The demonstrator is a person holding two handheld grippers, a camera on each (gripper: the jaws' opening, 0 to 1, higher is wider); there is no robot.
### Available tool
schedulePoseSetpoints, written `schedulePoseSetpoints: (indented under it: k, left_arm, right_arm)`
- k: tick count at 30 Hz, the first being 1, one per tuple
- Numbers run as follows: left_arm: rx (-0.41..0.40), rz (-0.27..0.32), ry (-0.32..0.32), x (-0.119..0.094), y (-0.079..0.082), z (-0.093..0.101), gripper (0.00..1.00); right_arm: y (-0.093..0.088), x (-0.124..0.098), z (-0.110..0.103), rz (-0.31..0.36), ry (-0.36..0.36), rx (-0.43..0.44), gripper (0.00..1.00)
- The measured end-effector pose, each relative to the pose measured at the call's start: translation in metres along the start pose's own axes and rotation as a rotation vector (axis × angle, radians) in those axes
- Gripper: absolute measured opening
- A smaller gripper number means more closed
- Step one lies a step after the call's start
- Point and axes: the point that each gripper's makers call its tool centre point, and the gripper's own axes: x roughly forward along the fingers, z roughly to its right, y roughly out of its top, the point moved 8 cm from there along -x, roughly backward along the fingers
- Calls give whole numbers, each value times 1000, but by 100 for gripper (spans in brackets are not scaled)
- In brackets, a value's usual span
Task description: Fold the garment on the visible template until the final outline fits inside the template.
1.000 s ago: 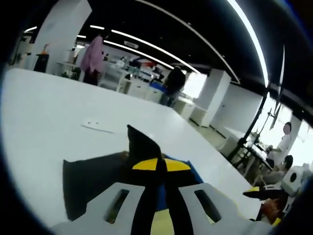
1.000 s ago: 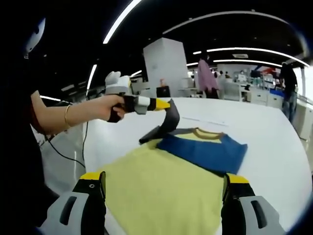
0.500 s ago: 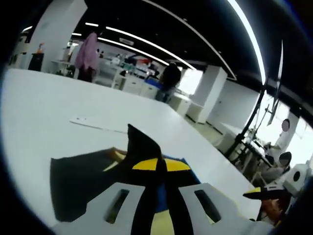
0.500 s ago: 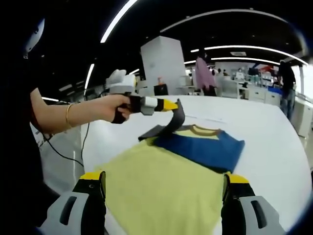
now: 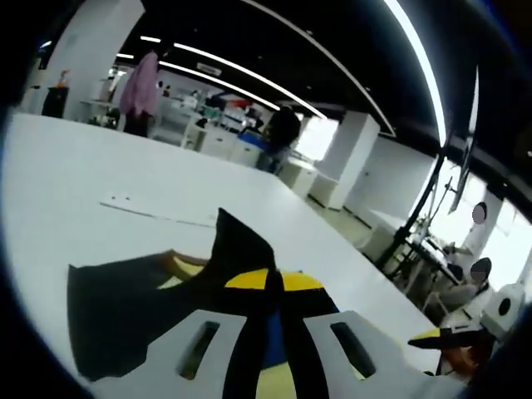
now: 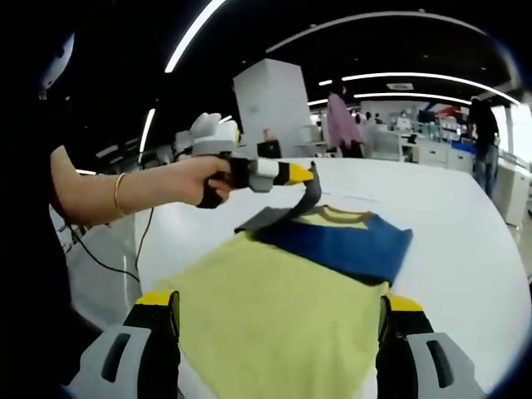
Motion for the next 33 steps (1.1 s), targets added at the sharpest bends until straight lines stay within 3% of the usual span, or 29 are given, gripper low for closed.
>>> schedulePoseSetpoints:
  k: [22,33]
  left_arm:
    - [127,-97,-101,42,-20,37,0]
    - [167,-149,-118,57,-31,52,0]
  right_arm:
    - [-10,-4,12,-4,-35,41,99]
    - [-13,-2,12,-3,-34,53,99]
